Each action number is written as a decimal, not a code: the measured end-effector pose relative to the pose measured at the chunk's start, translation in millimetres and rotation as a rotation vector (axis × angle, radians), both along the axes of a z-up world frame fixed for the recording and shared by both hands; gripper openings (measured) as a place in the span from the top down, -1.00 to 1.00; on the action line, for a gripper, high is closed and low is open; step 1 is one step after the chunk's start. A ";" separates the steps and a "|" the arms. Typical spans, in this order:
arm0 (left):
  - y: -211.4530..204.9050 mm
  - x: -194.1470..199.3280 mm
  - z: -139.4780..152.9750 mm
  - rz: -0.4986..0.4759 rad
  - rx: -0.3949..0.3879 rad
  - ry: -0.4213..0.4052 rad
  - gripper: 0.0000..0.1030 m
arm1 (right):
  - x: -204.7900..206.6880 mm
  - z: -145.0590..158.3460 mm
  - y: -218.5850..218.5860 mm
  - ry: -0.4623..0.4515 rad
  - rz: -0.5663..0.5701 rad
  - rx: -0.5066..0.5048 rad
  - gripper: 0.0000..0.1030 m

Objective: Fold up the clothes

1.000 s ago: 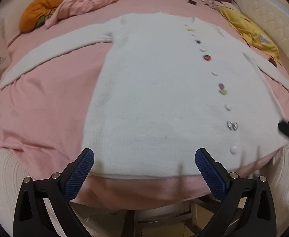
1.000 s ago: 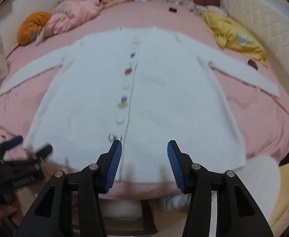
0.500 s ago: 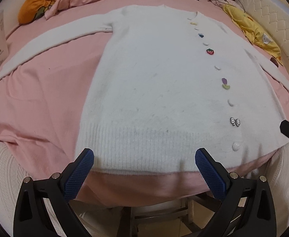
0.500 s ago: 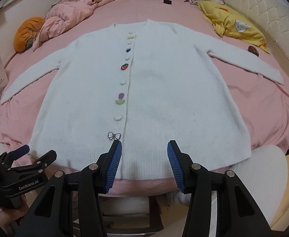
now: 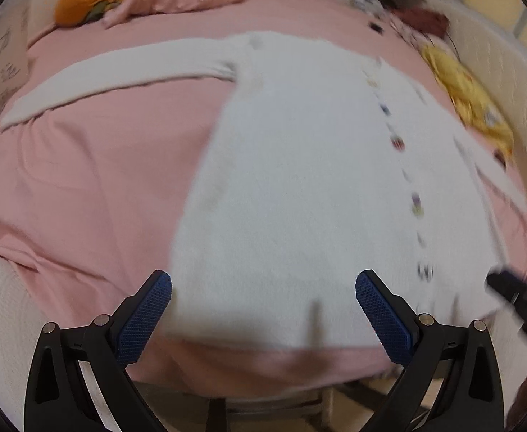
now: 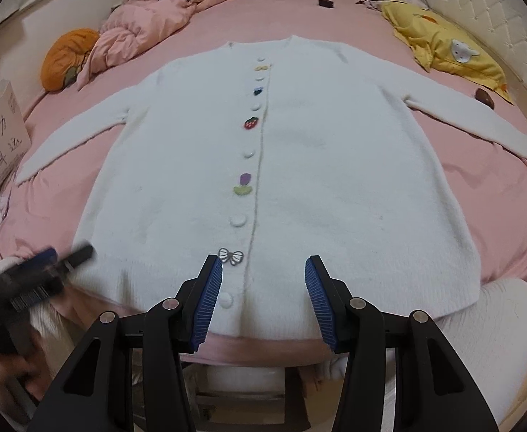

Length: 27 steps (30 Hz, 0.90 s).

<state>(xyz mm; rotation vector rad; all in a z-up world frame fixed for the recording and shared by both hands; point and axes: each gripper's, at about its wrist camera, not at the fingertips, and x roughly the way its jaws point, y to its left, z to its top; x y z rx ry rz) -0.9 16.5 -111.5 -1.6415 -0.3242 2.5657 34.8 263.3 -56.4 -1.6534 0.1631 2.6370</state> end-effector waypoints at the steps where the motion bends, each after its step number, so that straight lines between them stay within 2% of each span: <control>1: -13.1 -4.5 2.0 0.030 0.045 -0.004 -0.99 | -1.8 -1.0 -1.2 -0.004 0.003 0.000 0.04; 5: -81.9 -26.1 16.8 0.158 0.210 0.028 -0.99 | -8.5 -4.0 -6.3 -0.019 0.015 0.003 0.04; 9: -189.3 -55.2 21.6 0.368 0.429 0.090 -0.99 | -11.9 -6.6 -9.2 -0.044 0.013 0.022 0.04; 13: -292.4 -78.1 -2.9 0.574 0.625 0.149 -0.99 | -14.8 -8.4 -10.4 -0.064 -0.002 0.044 0.04; 17: -359.6 -98.9 -35.3 0.676 0.745 0.160 -0.99 | -16.3 -6.0 -14.3 -0.073 -0.013 0.073 0.04; 19: -375.9 -106.3 -52.8 0.714 0.761 0.153 -0.99 | -17.7 -5.3 -17.4 -0.079 -0.010 0.091 0.04; 24: -390.7 -127.3 -95.0 0.773 0.738 0.091 -0.99 | -23.7 -4.7 -26.3 -0.101 0.006 0.136 0.04; 27: -398.1 -139.6 -98.8 0.793 0.750 0.149 -0.99 | -25.4 -3.8 -35.1 -0.112 0.022 0.177 0.04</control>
